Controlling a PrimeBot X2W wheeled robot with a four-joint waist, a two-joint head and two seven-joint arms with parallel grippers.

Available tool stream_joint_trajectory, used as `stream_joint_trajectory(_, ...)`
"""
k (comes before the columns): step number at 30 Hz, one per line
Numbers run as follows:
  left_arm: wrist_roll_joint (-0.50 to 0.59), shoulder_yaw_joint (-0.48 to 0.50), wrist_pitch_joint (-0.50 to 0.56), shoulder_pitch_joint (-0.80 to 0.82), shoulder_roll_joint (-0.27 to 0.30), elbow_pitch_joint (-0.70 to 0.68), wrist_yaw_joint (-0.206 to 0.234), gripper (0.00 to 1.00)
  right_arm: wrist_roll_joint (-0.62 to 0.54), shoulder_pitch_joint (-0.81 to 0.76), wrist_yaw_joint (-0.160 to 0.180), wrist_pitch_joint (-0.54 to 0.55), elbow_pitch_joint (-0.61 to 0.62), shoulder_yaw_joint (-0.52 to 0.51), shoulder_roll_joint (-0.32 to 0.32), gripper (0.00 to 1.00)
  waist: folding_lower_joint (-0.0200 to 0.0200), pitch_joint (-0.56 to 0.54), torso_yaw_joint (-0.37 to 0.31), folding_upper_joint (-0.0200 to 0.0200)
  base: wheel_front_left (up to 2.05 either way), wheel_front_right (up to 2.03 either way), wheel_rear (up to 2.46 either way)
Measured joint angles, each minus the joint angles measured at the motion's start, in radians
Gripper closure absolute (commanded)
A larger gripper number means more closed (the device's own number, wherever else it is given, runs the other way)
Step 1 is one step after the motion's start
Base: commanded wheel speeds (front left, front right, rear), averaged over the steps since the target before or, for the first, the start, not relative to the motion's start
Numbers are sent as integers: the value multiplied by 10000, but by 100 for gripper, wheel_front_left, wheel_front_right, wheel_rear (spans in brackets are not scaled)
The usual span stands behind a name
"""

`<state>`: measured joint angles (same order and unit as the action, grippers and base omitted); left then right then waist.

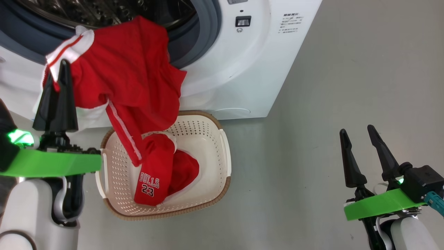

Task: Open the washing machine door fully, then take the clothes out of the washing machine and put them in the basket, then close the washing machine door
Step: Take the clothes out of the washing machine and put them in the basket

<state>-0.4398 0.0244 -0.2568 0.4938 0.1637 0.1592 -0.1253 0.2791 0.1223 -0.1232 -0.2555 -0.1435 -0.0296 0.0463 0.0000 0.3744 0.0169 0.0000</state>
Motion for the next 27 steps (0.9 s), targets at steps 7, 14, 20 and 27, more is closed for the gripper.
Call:
stream_joint_trajectory(7, 6, -48, 0, -276, 0, 111, 0, 100, 0, 3, 0, 0, 10, 8, 0, 0, 0, 83, -70, 0, 0, 0, 0)
stream_joint_trajectory(14, 10, -374, 0, -763, -23, 1455, 0, 100, 25, 21, 0, 0, 84, 86, 0, 0, 0, 374, -170, 0, 0, 0, 0)
stream_joint_trajectory(20, 38, -978, 0, -849, -27, 2560, 0, 100, 105, 59, 0, 0, 127, 125, 0, 0, 0, 710, -245, 0, 0, 0, 0)
stream_joint_trajectory(27, 38, -1768, 2, -624, 46, 3889, 0, 100, 117, 221, 0, 0, 203, 140, 0, 0, 0, 1241, -352, 0, 0, 0, 0)
